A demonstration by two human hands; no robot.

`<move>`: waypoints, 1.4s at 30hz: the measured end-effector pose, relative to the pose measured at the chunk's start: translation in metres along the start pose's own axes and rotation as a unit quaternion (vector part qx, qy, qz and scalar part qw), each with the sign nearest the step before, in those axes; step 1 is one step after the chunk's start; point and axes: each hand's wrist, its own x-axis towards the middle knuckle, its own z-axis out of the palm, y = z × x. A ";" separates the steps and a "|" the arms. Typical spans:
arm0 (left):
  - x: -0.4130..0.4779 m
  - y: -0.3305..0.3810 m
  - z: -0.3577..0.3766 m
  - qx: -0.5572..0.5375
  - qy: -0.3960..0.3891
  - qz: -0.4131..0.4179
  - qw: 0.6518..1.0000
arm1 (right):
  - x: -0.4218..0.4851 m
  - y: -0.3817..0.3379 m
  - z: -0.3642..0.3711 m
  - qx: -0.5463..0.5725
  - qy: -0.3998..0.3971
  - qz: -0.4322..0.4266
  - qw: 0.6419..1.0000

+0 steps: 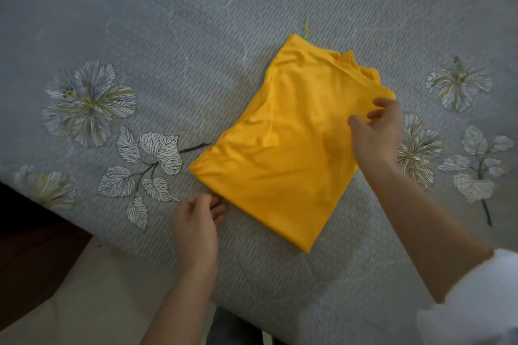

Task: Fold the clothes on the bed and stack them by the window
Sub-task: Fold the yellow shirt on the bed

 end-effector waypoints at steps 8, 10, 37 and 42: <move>-0.041 -0.025 0.042 0.091 -0.166 -0.110 0.976 | -0.014 0.041 -0.023 -0.004 -0.113 0.154 0.982; -0.050 -0.028 0.048 0.041 -0.153 -0.125 0.979 | -0.015 0.043 -0.030 0.010 -0.133 0.168 0.977; 0.060 0.025 0.005 0.635 -0.104 0.390 0.659 | -0.014 -0.001 -0.009 0.071 -0.196 0.116 0.971; 0.060 0.052 0.003 0.545 -0.158 0.444 0.694 | 0.016 -0.007 -0.016 -0.272 -0.239 -0.197 0.911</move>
